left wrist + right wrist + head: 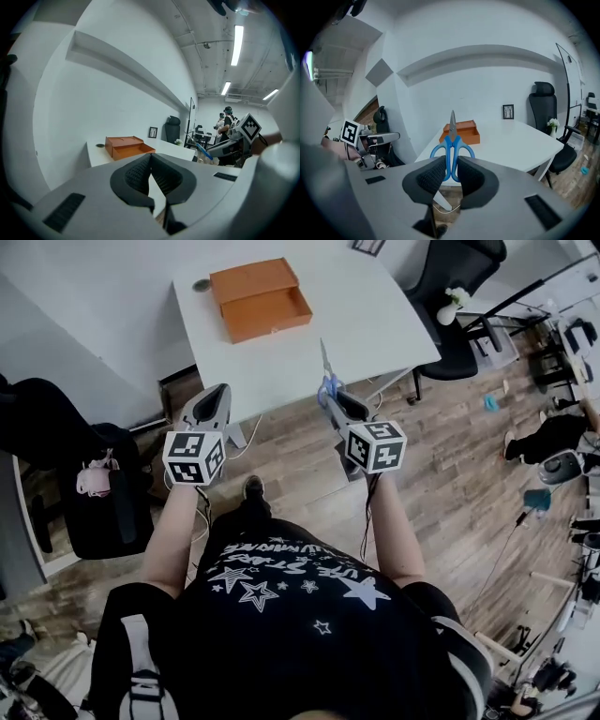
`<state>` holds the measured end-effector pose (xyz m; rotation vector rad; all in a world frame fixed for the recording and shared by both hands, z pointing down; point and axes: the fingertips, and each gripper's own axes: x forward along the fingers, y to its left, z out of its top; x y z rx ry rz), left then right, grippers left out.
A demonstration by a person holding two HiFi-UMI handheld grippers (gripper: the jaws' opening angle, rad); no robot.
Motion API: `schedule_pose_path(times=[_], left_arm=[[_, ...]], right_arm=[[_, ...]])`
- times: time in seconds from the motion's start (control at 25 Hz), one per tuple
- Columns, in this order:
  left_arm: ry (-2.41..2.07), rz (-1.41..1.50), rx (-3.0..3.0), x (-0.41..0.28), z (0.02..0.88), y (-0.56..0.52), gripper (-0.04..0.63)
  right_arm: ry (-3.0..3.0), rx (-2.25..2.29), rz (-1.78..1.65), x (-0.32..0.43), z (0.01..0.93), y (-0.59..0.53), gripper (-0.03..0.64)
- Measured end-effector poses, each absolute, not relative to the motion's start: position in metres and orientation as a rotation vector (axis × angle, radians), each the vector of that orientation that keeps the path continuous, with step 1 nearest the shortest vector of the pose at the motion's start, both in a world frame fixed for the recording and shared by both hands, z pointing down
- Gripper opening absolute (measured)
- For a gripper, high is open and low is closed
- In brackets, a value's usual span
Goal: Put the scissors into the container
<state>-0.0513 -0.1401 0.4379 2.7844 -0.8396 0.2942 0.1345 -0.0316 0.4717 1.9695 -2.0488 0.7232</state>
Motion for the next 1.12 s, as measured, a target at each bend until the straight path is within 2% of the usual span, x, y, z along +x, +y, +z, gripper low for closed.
schedule_pose_path(times=[0.48, 1.12], left_arm=[[-0.795, 0.306, 2.750, -0.031, 0.444, -0.277, 0.018], [-0.980, 0.301, 2.671, -0.036, 0.454, -0.353, 0.018]], right_arm=[[-1.959, 1.891, 0.615, 0.166, 0.467, -0.189, 0.097], [-1.994, 1.618, 0.438, 0.186, 0.479, -0.301, 0.097]])
